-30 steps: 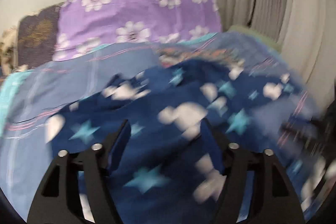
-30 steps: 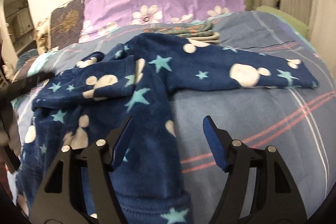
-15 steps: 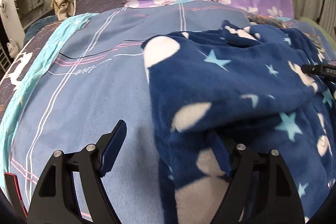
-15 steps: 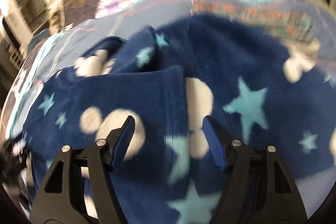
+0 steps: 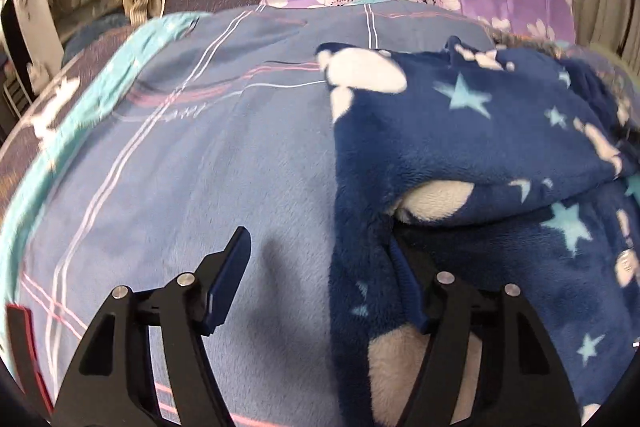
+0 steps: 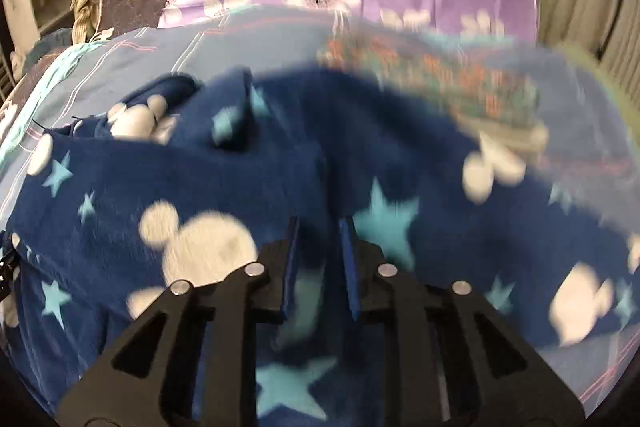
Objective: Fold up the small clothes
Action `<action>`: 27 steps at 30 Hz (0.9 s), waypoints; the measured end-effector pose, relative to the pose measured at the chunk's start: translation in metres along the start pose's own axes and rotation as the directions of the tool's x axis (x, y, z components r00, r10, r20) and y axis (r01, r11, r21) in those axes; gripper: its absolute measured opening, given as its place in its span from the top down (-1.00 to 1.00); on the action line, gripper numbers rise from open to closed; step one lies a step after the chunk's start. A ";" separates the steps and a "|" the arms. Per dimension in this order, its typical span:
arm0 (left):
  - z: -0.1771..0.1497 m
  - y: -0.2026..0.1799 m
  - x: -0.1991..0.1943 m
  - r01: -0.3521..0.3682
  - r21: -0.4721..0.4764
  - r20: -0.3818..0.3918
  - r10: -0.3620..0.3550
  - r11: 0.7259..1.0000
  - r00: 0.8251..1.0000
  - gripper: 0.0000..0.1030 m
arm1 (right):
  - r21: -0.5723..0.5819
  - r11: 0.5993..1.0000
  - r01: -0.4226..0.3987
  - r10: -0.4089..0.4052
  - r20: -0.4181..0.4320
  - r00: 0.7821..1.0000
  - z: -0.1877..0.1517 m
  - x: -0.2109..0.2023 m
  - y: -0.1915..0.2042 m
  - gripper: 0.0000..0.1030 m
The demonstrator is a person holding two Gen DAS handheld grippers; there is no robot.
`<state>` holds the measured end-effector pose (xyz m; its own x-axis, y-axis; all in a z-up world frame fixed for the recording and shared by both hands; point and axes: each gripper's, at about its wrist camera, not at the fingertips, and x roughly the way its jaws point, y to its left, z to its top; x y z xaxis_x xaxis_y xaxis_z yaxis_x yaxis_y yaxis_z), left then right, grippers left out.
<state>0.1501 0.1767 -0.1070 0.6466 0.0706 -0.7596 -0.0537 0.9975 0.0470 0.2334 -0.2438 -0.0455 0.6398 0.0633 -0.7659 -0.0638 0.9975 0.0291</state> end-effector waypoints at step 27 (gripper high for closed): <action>0.025 -0.076 0.020 0.164 0.080 0.016 -0.166 0.983 0.986 0.01 | 0.291 0.943 -0.159 0.125 0.133 0.983 -0.072 -0.092 -0.113 0.17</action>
<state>0.1860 0.1026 -0.1101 0.6589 -0.0959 -0.7461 0.1142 0.9931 -0.0268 0.1267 -0.3647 -0.0248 0.7229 0.1909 -0.6641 0.0611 0.9397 0.3366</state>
